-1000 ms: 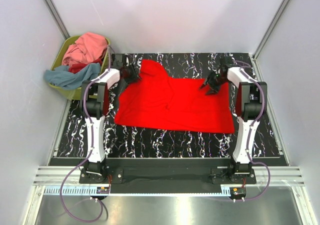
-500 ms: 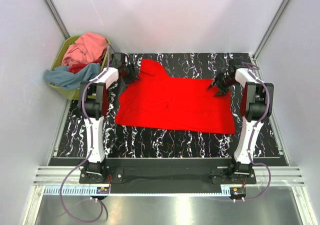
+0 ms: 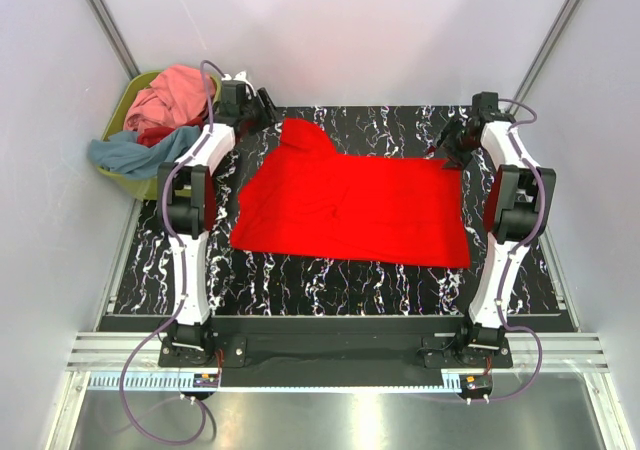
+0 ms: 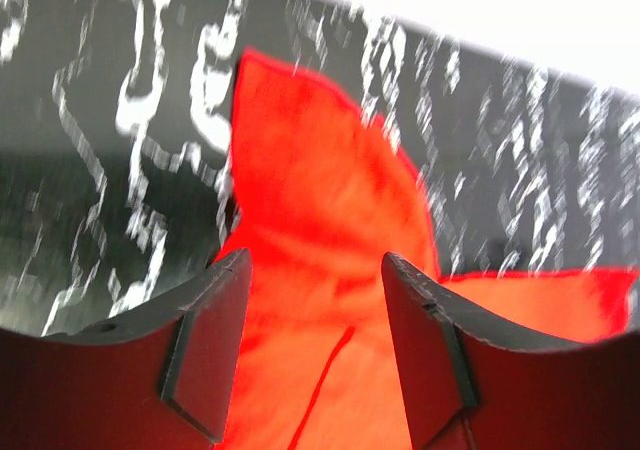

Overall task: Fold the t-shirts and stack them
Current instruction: Fold the tshirt

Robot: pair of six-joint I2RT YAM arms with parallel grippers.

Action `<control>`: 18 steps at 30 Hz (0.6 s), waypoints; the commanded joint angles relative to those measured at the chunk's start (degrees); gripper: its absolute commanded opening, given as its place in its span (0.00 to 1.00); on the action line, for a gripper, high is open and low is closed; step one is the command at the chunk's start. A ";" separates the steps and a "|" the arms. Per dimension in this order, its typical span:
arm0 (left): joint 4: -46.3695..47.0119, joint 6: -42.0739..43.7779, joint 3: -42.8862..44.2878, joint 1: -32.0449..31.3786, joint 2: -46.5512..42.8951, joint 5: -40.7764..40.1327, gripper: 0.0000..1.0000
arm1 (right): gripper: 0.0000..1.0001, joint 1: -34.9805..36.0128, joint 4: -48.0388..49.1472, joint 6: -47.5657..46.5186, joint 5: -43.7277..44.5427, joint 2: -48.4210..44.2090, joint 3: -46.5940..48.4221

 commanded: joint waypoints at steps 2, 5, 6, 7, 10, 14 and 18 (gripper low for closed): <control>8.80 -8.19 8.73 0.98 6.89 -0.09 0.60 | 0.70 -1.12 -0.39 -1.36 0.41 0.24 3.56; 11.25 -11.89 9.64 1.16 9.80 -0.70 0.60 | 0.70 -2.17 -0.39 -1.10 0.23 0.32 3.91; 11.70 -12.77 9.46 1.07 10.59 -1.22 0.59 | 0.71 -2.70 -0.30 -1.10 0.14 0.32 4.18; 11.70 -13.57 9.28 1.16 10.94 -1.84 0.58 | 0.70 -2.96 -0.39 -1.01 -0.12 0.50 4.27; 13.19 -15.86 7.18 0.99 11.04 -4.65 0.54 | 0.70 -3.93 -0.30 -1.10 -0.47 0.59 4.35; 12.07 -17.52 6.55 0.72 11.03 -6.67 0.52 | 0.70 -5.07 -0.30 -1.18 -0.65 0.41 3.48; 8.89 -17.79 4.63 0.28 10.68 -7.30 0.53 | 0.71 -5.69 -0.12 -1.27 -1.00 0.24 2.07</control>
